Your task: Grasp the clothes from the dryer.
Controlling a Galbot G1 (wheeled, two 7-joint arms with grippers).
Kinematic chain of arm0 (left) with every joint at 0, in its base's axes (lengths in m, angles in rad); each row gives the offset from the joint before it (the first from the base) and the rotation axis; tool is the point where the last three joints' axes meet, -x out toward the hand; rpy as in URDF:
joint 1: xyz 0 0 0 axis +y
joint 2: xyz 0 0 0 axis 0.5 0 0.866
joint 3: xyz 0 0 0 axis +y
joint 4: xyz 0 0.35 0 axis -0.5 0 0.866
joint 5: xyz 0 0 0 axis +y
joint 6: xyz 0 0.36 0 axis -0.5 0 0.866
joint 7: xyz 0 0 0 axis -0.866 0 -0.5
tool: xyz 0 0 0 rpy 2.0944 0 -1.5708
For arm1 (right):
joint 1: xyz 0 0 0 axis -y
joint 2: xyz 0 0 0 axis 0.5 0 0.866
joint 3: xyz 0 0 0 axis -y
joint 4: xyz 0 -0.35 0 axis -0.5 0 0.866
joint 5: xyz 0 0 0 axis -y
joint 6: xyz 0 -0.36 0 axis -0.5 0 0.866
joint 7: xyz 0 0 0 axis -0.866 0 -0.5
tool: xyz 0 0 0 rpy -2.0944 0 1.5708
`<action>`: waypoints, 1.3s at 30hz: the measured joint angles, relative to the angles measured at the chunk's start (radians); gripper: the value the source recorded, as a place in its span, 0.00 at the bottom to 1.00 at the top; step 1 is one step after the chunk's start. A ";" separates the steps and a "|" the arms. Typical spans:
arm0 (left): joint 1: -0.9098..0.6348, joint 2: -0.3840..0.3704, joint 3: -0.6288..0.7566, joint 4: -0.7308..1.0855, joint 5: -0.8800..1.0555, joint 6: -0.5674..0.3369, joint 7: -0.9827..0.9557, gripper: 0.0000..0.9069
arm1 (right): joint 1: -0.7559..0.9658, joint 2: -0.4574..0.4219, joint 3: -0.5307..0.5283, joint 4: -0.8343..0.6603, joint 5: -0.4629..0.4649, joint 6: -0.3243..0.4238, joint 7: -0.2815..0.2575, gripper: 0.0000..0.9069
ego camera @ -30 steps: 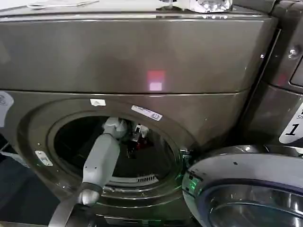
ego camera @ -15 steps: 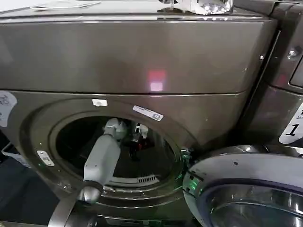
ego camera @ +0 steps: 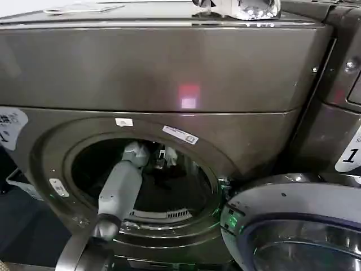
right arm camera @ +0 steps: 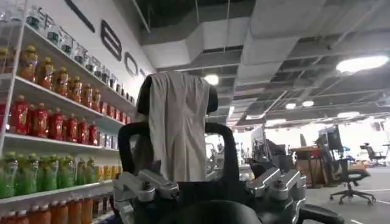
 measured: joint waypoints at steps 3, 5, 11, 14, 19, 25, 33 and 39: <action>0.005 0.003 0.000 0.000 -0.011 0.003 -0.002 0.00 | 0.001 0.000 -0.003 0.000 0.000 0.000 0.000 1.00; 0.009 0.005 0.000 0.000 -0.020 0.006 -0.004 0.00 | 0.003 0.000 -0.005 0.002 0.000 -0.001 0.000 1.00; 0.023 0.005 -0.015 0.000 -0.037 0.023 -0.026 0.00 | 0.005 -0.003 -0.011 0.004 0.002 -0.003 -0.005 1.00; 0.035 0.007 -0.031 -0.011 -0.051 0.042 -0.043 0.00 | 0.010 -0.003 -0.016 0.005 0.003 -0.003 -0.006 1.00; 0.055 0.004 -0.052 -0.052 -0.088 0.075 -0.111 0.00 | 0.016 -0.002 -0.021 0.013 -0.004 -0.009 -0.009 1.00; 0.074 -0.004 -0.070 -0.088 -0.158 0.116 -0.255 0.00 | 0.018 0.001 -0.029 0.019 -0.010 -0.016 -0.012 1.00; 0.117 -0.019 -0.083 -0.188 -0.362 0.194 -0.576 0.00 | 0.024 0.003 -0.038 0.029 -0.016 -0.002 -0.013 1.00; 0.175 -0.031 -0.084 -0.307 -0.542 0.309 -0.839 0.00 | 0.024 0.009 -0.039 0.036 -0.017 0.012 -0.018 1.00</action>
